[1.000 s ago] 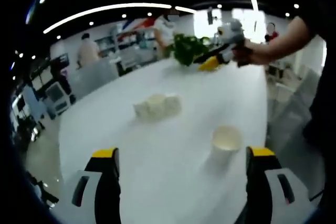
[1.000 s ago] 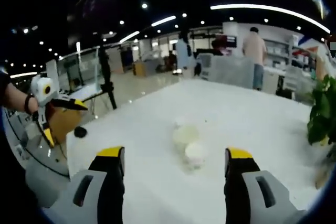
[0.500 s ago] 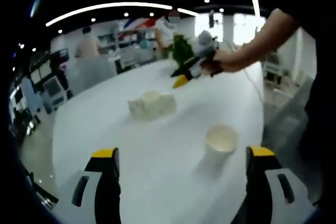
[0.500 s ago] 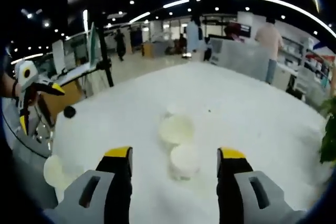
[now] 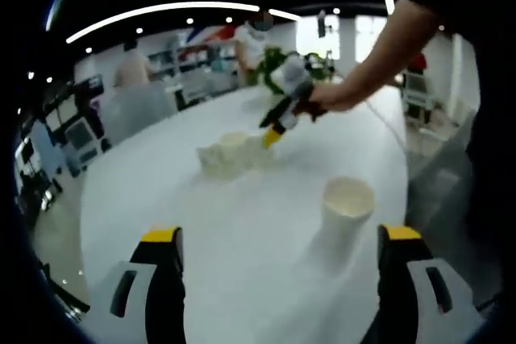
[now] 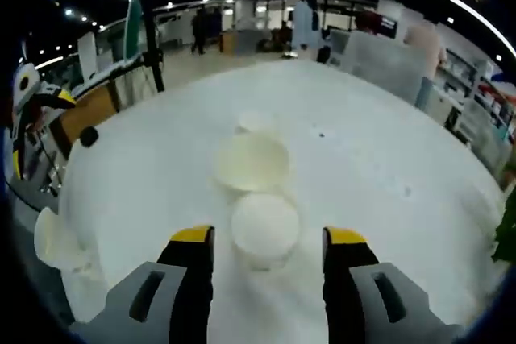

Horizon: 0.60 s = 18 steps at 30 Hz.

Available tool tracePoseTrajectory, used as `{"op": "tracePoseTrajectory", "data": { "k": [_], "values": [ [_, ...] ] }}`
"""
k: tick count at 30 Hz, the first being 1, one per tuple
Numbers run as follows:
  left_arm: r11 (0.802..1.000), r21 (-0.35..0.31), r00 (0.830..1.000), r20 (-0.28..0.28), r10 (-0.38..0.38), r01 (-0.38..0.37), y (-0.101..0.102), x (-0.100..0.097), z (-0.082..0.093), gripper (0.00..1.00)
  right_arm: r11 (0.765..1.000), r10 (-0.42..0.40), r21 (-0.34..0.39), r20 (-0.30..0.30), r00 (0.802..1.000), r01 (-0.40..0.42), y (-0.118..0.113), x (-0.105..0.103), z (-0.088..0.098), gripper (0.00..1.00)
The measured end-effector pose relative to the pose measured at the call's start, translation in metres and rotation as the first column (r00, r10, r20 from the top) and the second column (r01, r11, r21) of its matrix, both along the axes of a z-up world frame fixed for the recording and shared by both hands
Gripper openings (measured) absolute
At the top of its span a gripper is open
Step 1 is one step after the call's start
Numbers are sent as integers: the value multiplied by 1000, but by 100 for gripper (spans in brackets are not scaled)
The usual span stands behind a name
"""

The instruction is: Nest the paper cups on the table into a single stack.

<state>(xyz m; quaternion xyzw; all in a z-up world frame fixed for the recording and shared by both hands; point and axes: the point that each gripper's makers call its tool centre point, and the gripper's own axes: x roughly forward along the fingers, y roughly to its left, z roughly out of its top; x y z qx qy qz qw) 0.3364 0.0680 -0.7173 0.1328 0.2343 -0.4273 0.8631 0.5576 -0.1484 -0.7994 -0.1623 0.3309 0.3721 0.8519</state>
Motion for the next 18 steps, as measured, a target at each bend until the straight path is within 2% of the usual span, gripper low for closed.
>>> {"op": "tracePoseTrajectory", "data": {
  "k": [6, 9, 11, 13, 15, 18],
  "values": [
    [1000, -13, 1000, -11, 13, -13, 1, 2, -6, 99, 1000, 1, 8, -9, 1000, 0, 4, 1, -3, 43],
    [1000, -4, 1000, -22, 10, -10, 1, 1, -10, 99, 1000, 7, 4, -5, 1000, -7, 4, 3, -4, 41],
    [1000, 9, 1000, -10, 9, -8, 2, 1, -10, 99, 1000, 26, -1, -7, 1000, -26, 6, 0, -4, 36],
    [1000, 28, 1000, 6, 11, -11, 4, 3, -11, 99, 1000, 25, -4, -5, 1000, -25, 6, -1, -4, 35],
    [1000, 5, 1000, -17, 20, -20, 3, 3, -10, 99, 1000, 30, -7, -6, 1000, -30, 5, -1, -4, 35],
    [1000, 5, 1000, -8, 19, -19, 3, 3, -9, 99, 999, 37, 0, -12, 999, -37, 6, -6, -3, 35]
  ]
}}
